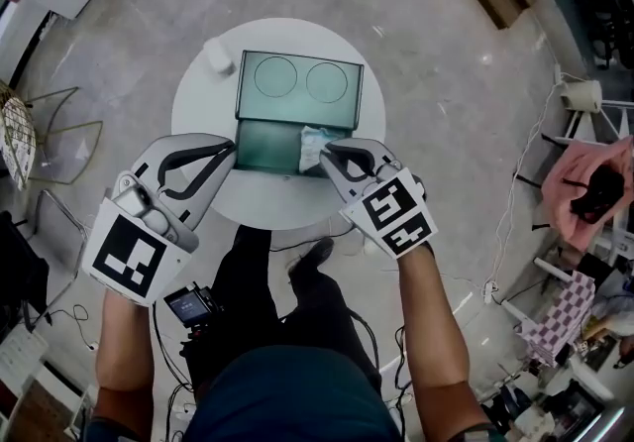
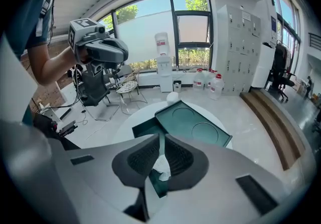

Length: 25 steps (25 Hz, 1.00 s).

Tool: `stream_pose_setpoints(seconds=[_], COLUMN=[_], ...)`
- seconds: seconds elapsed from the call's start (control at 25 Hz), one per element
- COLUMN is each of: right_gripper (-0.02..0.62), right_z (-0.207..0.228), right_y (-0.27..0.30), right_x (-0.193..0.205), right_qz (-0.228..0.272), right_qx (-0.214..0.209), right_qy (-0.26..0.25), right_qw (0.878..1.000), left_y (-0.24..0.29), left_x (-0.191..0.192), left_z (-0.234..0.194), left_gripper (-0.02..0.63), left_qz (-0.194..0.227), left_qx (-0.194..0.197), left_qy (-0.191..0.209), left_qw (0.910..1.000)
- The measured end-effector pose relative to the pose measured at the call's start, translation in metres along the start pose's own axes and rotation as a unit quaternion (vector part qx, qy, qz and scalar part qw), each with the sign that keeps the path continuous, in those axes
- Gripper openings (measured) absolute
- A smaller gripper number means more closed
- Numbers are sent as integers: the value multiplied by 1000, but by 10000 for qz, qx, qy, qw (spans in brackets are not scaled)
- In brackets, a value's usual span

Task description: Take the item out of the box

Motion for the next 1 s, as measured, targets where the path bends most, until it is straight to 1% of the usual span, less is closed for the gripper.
stream_pose_setpoints(seconds=[0.16, 0.48, 0.52, 0.56, 0.6, 0.8, 1.0], right_gripper=[41, 43, 48, 82, 140, 156, 161], right_z=[5, -3, -2, -1, 1, 1, 1], right_y=[21, 54, 59, 64, 69, 84, 99], right_x=[22, 60, 64, 68, 71, 80, 100], right_qz=[-227, -771, -827, -885, -946, -1355, -1888], right_qx=[-133, -333, -347, -361, -376, -313, -258], right_qy=[23, -59, -63, -65, -74, -394, -746], right_qw=[9997, 9964, 9960, 9954, 9948, 9895, 9788], left_y=[10, 14, 16, 18, 20, 18, 16], left_x=[14, 39, 43, 46, 49, 58, 66], left_z=[-3, -1, -1, -2, -3, -3, 1], left_gripper=[20, 20, 20, 20, 20, 20, 20], left_qz=[-70, -166, -176, -185, -195, -253, -271], left_qx=[16, 45, 54, 62, 64, 52, 28], left_qy=[-81, -231, -243, -260, -287, -403, -458], left_qw=[9999, 9996, 9995, 9995, 9994, 9989, 9986])
Point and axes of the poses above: the fingertips, and each gripper's own axes: y forward along the fingers, z to its right, x out of its underside, the point moved 4 cm from there along -y, backward along the fingers, and after that the axes turned 3 degrees about z, right-handed, at the moved point
